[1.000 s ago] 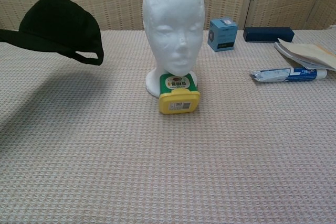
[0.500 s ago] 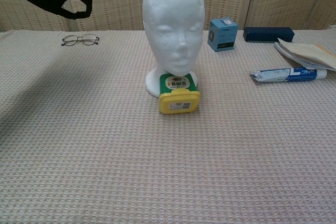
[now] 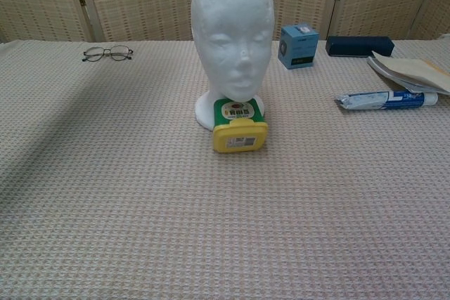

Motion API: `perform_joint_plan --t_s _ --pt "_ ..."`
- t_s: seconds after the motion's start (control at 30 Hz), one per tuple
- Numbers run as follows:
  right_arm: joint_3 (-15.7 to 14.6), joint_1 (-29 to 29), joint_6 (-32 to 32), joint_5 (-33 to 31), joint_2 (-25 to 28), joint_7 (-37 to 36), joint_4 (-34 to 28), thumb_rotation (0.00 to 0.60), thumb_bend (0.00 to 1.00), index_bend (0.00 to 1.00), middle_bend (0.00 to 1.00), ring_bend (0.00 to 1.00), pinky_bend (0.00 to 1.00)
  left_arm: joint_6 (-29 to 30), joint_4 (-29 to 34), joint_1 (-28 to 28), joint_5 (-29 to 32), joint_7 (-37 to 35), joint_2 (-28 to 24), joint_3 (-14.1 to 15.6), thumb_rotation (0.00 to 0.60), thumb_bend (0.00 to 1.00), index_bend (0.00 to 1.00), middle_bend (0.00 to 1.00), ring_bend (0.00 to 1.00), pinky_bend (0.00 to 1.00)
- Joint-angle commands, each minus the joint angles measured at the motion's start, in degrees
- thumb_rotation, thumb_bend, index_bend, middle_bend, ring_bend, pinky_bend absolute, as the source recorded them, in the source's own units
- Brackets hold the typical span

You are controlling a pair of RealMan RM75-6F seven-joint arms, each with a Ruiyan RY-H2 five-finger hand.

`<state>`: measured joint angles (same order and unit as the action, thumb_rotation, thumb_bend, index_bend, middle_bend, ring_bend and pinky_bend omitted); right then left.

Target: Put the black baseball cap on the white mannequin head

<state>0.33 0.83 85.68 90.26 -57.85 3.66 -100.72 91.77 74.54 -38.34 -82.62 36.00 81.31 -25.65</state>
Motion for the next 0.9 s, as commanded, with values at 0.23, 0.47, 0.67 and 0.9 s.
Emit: perform_joint_plan --t_s 0.23,0.47,0.67,0.9 --pt "0.0 -0.3 1.3 0.9 1.4 -3.6 0.5 0.6 0.29 0.0 0.0 0.0 0.0 -6.1 9.0 -7.0 4.0 11.2 0.8 -2.4 0.6 0.47 0.66 0.77 0.52 0.63" --pt "-0.4 0.0 0.9 1.6 2.6 -6.7 1.0 0.6 0.29 0.0 0.0 0.0 0.0 -8.8 12.4 -12.2 7.3 18.6 3.5 -3.8 0.6 0.47 0.66 0.78 0.52 0.63" --pt "-0.8 0.2 0.7 2.5 3.2 -8.0 1.1 0.6 0.29 0.0 0.0 0.0 0.0 -9.7 14.6 -16.0 9.4 23.7 5.6 -4.6 0.6 0.47 0.66 0.78 0.52 0.63" --pt "-1.4 -0.1 1.3 3.7 3.6 -9.0 1.4 0.6 0.29 0.0 0.0 0.0 0.0 -8.7 18.3 -17.9 10.7 30.8 7.6 -3.1 0.6 0.47 0.66 0.78 0.52 0.63"
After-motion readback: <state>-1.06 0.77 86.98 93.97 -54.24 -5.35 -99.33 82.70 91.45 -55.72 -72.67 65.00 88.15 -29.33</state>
